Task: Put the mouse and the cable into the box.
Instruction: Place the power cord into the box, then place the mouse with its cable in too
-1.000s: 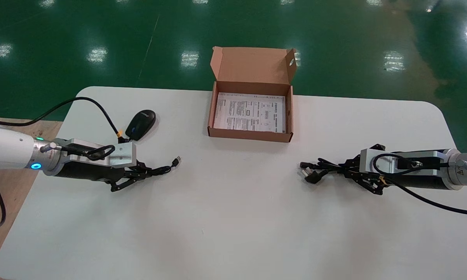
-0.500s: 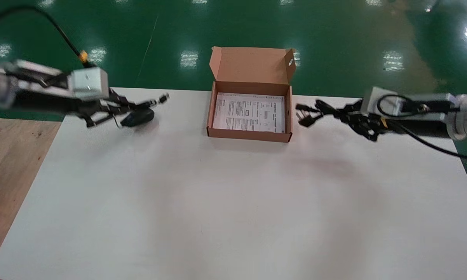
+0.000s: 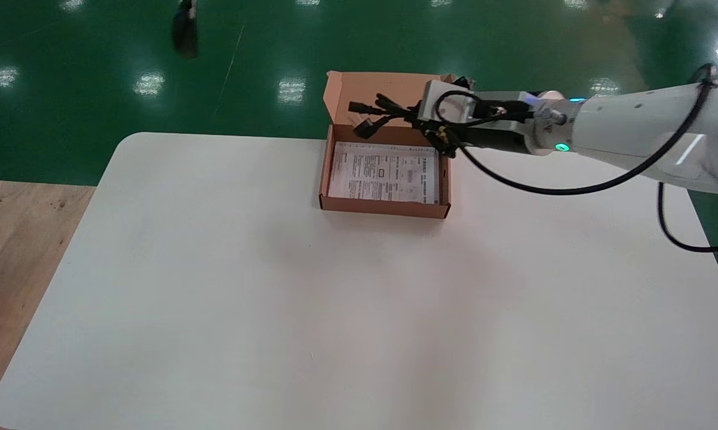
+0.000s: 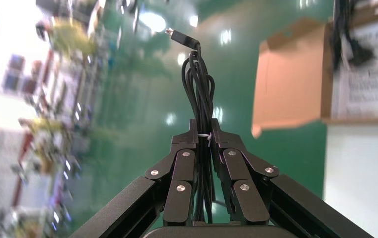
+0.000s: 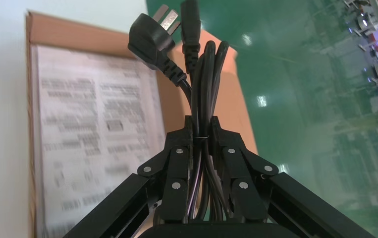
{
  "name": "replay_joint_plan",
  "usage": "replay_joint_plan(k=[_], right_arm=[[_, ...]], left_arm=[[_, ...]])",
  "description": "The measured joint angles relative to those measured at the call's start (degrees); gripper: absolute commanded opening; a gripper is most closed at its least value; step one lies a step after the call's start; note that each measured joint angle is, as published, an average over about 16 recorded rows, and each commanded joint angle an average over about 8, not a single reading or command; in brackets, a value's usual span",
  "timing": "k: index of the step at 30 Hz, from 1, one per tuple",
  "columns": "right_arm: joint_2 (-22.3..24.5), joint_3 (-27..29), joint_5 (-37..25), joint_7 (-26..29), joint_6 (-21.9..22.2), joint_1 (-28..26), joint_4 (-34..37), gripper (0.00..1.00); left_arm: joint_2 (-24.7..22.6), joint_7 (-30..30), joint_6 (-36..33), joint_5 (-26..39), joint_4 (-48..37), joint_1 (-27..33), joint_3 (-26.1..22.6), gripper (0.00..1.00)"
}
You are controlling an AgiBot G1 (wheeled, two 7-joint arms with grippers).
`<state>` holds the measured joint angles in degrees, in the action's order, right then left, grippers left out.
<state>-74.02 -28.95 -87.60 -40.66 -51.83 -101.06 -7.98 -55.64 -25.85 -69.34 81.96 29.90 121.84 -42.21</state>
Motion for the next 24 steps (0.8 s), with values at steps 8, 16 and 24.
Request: replay_joint_plan(k=[8,16,24], right_arm=[[-3.8,-1.4,0.4,0.1,3.4,3.0,-0.8,0.00],[-4.3,-4.3,1.3,2.7,4.8,5.5,-3.0,0.20],[-4.2,-7.6,2.4,5.1,5.5,6.4,-4.4,1.00]], left_arm=[[-0.9,2.0,1.2,0.9,6.5,0.2,-0.4,0.00],[-1.2,3.5,2.5,2.9,8.1,0.0,-1.5,0.00],[-2.3,2.1,3.5,3.7,5.3,-0.8,-2.0,0.00]])
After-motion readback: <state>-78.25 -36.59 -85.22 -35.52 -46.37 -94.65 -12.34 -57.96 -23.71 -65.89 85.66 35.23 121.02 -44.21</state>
